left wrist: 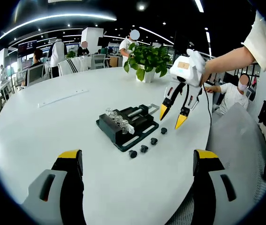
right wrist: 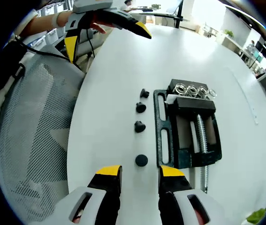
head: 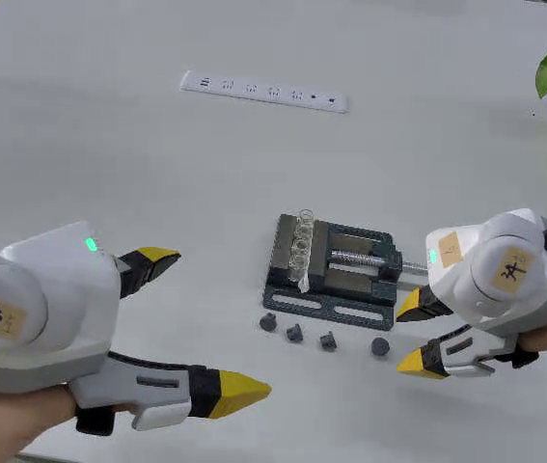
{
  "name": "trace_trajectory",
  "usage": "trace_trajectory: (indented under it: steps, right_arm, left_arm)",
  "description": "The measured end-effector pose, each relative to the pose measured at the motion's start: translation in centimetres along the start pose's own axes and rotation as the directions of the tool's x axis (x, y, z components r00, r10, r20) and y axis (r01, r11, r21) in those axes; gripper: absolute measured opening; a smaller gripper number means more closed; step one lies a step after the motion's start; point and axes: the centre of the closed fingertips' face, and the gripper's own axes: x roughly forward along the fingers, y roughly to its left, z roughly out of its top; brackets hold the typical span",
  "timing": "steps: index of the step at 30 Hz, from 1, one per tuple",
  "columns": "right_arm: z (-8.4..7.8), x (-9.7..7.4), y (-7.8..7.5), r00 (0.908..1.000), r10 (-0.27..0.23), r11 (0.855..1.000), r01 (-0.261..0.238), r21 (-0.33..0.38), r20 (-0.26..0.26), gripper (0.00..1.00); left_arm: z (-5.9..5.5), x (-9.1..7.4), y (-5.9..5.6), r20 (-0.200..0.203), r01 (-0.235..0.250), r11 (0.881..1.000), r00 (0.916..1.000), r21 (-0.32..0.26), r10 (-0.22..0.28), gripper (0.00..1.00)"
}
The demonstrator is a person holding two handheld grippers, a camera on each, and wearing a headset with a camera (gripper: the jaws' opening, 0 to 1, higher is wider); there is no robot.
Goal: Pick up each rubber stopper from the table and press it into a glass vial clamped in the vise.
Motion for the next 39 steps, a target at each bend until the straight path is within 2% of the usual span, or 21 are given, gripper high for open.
trace_trajectory:
  steps: [6, 15, 28, 39]
  right_arm:
    - [-0.1, 0.8, -0.3, 0.9999, 0.006, 1.000, -0.006, 0.006, -0.011, 0.22]
    - [0.3, 1.3, -0.3, 1.0000, 0.000, 0.999, 0.000, 0.047, 0.000, 0.13]
    - [0.1, 1.5, -0.1, 0.9999, -0.003, 0.999, 0.003, 0.035, -0.016, 0.10]
    - [0.1, 1.5, 0.0, 0.9998, 0.005, 1.000, -0.004, 0.026, -0.018, 0.10]
  left_arm:
    - [-0.4, 0.4, 0.0, 0.007, 0.007, 0.999, 1.0000, -0.035, -0.007, 0.98]
    - [-0.5, 0.4, 0.2, 0.004, 0.004, 1.000, 1.0000, -0.030, -0.004, 0.97]
    - [-0.8, 0.3, -0.4, 0.002, 0.012, 0.999, 0.9999, -0.049, -0.012, 0.97]
    - [-1.0, 0.3, -0.2, -0.001, 0.013, 0.998, 0.9999, -0.053, -0.013, 0.96]
